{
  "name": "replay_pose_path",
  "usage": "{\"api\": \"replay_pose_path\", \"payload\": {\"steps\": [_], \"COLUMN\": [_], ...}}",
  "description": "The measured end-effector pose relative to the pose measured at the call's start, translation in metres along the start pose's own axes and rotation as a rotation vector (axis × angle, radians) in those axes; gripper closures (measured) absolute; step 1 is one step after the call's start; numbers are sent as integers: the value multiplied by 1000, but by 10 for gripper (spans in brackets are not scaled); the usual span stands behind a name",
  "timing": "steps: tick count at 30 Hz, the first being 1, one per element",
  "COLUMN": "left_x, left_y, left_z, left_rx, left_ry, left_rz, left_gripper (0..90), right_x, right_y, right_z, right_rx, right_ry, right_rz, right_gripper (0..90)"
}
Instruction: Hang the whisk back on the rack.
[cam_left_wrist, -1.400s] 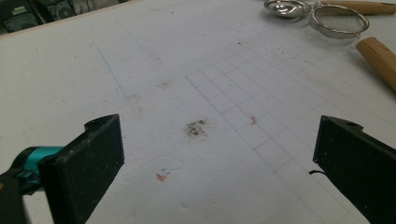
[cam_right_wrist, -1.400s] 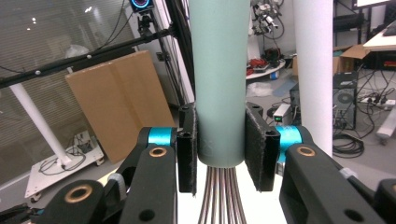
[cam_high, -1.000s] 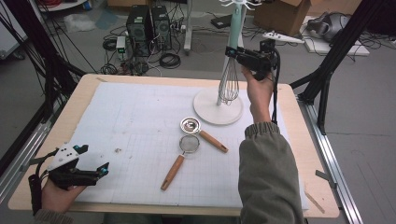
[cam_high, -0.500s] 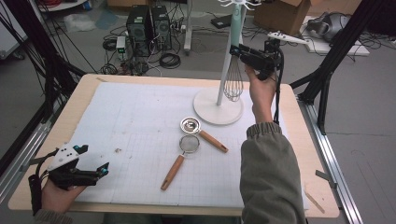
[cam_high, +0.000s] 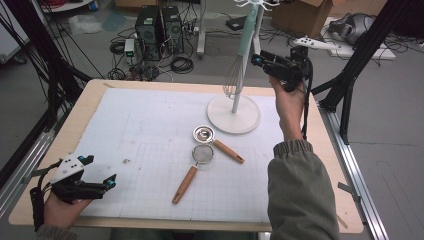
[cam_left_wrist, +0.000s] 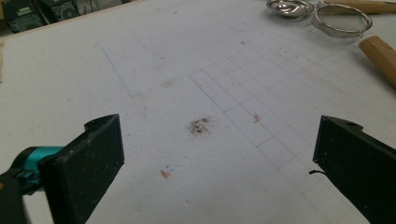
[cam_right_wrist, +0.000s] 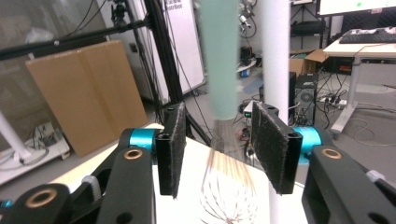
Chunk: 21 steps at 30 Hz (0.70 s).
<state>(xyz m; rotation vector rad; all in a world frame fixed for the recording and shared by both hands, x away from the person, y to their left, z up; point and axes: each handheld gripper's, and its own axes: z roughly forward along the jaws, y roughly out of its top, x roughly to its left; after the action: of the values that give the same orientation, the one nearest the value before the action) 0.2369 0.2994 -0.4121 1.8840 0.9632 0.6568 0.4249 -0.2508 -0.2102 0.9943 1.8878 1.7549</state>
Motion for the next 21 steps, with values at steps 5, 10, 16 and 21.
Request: {"api": "replay_pose_path", "payload": {"steps": [5,10,16,21], "left_x": [0,-1,-1,-1], "left_y": [0,0,0,0], "left_z": [0,0,0,0], "left_rx": [2,2,-3,-3], "left_ry": [0,3,4,6], "left_rz": [3,1,0,3], "left_gripper": [23,23,23,23], "right_x": [8,19,30,40], "right_y": [-2,-4,-13,-20], "right_z": [-9,-16,-20,-22], "right_rx": [41,56,88,123], "right_ry": [16,47,80,99], "right_rz": [-33,-59,-81,-106], "right_gripper": [458,406,355,325]}}
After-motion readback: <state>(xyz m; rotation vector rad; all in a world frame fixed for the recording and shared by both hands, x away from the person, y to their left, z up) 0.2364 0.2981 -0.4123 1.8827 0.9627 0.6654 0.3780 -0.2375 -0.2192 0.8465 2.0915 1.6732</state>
